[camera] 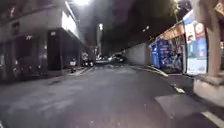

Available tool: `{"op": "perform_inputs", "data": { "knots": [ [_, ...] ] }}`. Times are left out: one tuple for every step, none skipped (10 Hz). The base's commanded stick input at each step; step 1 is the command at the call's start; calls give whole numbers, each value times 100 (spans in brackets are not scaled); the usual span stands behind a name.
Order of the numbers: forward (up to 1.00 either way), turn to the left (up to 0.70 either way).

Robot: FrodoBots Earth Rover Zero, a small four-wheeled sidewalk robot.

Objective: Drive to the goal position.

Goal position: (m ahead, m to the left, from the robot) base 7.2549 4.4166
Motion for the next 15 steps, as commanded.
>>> {"op": "perform_inputs", "data": {
  "knots": [
    [45,0],
    [45,0],
    [45,0],
    [45,0],
    [45,0],
    [45,0],
    [45,0],
    [45,0],
    [45,0],
    [45,0],
    [45,0],
    [45,0],
    [45,0],
    [45,0],
    [45,0]
  ]
}}
